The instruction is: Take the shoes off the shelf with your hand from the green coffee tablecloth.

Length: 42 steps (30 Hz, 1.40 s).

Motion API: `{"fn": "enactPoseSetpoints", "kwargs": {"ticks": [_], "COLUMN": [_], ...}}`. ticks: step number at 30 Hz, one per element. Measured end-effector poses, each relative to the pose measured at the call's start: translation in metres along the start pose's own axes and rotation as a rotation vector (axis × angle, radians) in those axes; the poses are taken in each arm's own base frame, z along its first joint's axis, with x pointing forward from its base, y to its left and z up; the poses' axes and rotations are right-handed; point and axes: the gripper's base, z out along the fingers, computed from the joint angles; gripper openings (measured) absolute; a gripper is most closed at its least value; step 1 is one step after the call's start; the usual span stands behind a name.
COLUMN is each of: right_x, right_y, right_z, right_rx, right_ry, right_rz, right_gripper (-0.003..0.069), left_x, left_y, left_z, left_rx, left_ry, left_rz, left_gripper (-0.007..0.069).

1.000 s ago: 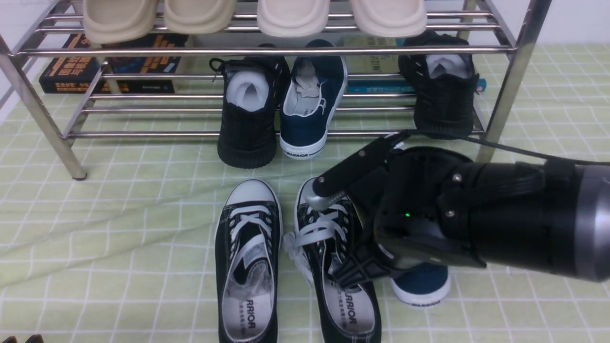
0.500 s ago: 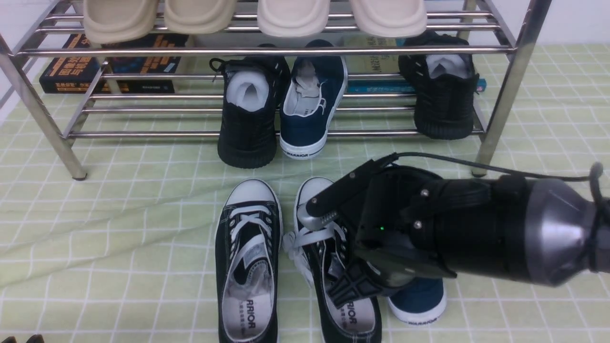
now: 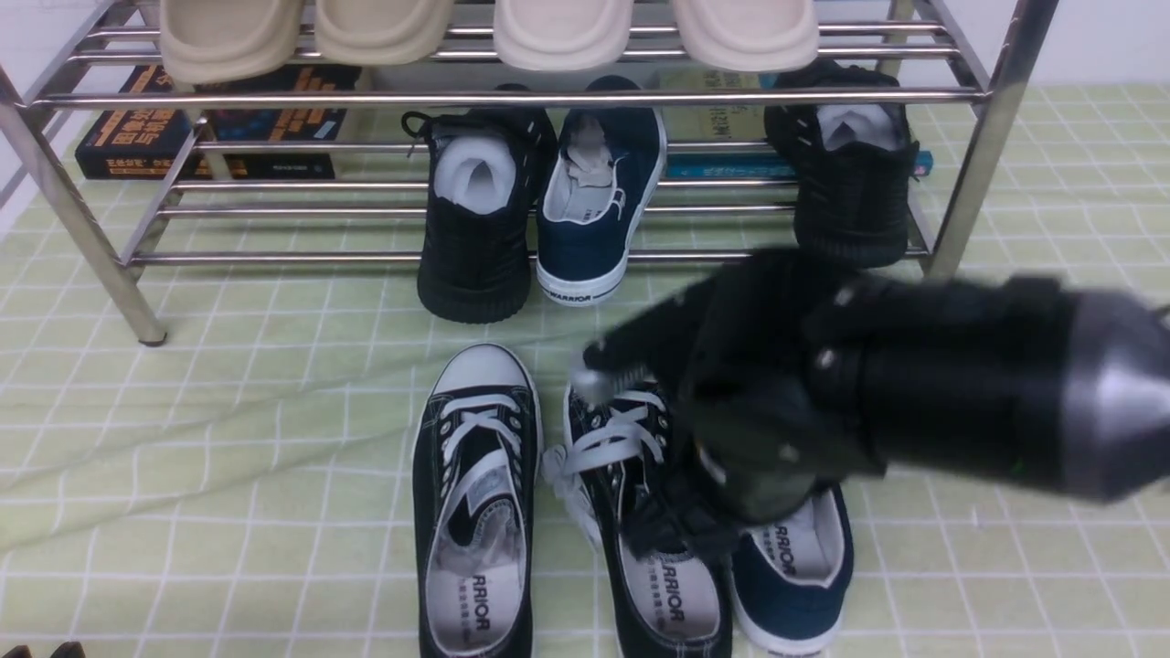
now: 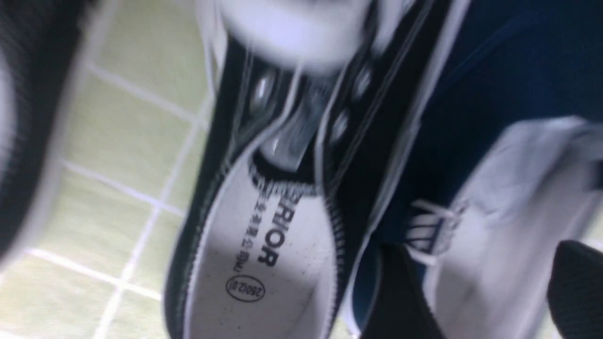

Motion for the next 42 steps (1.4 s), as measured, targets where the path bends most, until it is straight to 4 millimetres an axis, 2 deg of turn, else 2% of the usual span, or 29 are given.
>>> {"fn": "enactPoseSetpoints", "kwargs": {"ticks": [1, 2, 5, 6, 8, 10, 11, 14, 15, 18, 19, 21, 23, 24, 29, 34, 42], "right_x": [-0.001, -0.011, -0.039, -0.048, -0.068, -0.088, -0.099, -0.125, -0.135, -0.152, -0.152, -0.165, -0.168, -0.169, -0.174, -0.176, -0.174], "right_y": [0.000, -0.002, -0.008, -0.010, -0.013, -0.014, -0.014, -0.013, -0.011, -0.006, -0.006, 0.001, 0.003, 0.003, 0.001, 0.000, -0.001], "right_z": [-0.002, -0.017, -0.044, -0.048, -0.054, -0.055, -0.049, -0.034, -0.023, -0.010, -0.007, 0.008, 0.014, 0.023, 0.042, 0.053, 0.055], "right_rx": [-0.003, -0.017, -0.075, -0.091, -0.134, -0.178, -0.189, -0.209, -0.214, -0.221, -0.219, -0.216, -0.208, -0.186, -0.093, -0.059, -0.048], "right_ry": [-0.006, -0.047, -0.169, -0.200, -0.269, -0.326, -0.346, -0.399, -0.413, -0.464, -0.463, -0.502, -0.509, -0.512, -0.545, -0.561, -0.538], "right_rz": [0.002, 0.018, 0.035, 0.039, 0.051, 0.069, 0.082, 0.115, 0.130, 0.151, 0.148, 0.166, 0.177, 0.184, 0.193, 0.234, 0.257], "right_gripper": [0.0439, 0.0437, 0.0391, 0.0361, 0.0248, 0.0114, 0.0041, -0.0008, -0.0004, 0.0036, 0.0041, 0.0152, 0.0196, 0.0267, 0.0412, 0.0444, 0.0414], "left_x": [0.000, 0.000, 0.000, 0.000, 0.000, 0.000, 0.000, 0.000, 0.000, 0.000, 0.000, 0.000, 0.000, 0.000, 0.000, 0.000, 0.000], "left_y": [0.000, 0.000, 0.000, 0.000, 0.000, 0.000, 0.000, 0.000, 0.000, 0.000, 0.000, 0.000, 0.000, 0.000, 0.000, 0.000, 0.000], "left_z": [0.000, 0.000, 0.000, 0.000, 0.000, 0.000, 0.000, 0.000, 0.000, 0.000, 0.000, 0.000, 0.000, 0.000, 0.000, 0.000, 0.000], "left_rx": [0.000, 0.000, 0.000, 0.000, 0.000, 0.000, 0.000, 0.000, 0.000, 0.000, 0.000, 0.000, 0.000, 0.000, 0.000, 0.000, 0.000], "left_ry": [0.000, 0.000, 0.000, 0.000, 0.000, 0.000, 0.000, 0.000, 0.000, 0.000, 0.000, 0.000, 0.000, 0.000, 0.000, 0.000, 0.000], "left_rz": [0.000, 0.000, 0.000, 0.000, 0.000, 0.000, 0.000, 0.000, 0.000, 0.000, 0.000, 0.000, 0.000, 0.000, 0.000, 0.001, 0.001], "left_gripper": [0.0234, 0.0234, 0.0234, 0.0234, 0.0234, 0.0234, 0.0234, 0.0235, 0.0235, 0.0235, 0.0235, 0.0236, 0.0237, 0.0237, 0.0239, 0.0239, 0.0239]}}
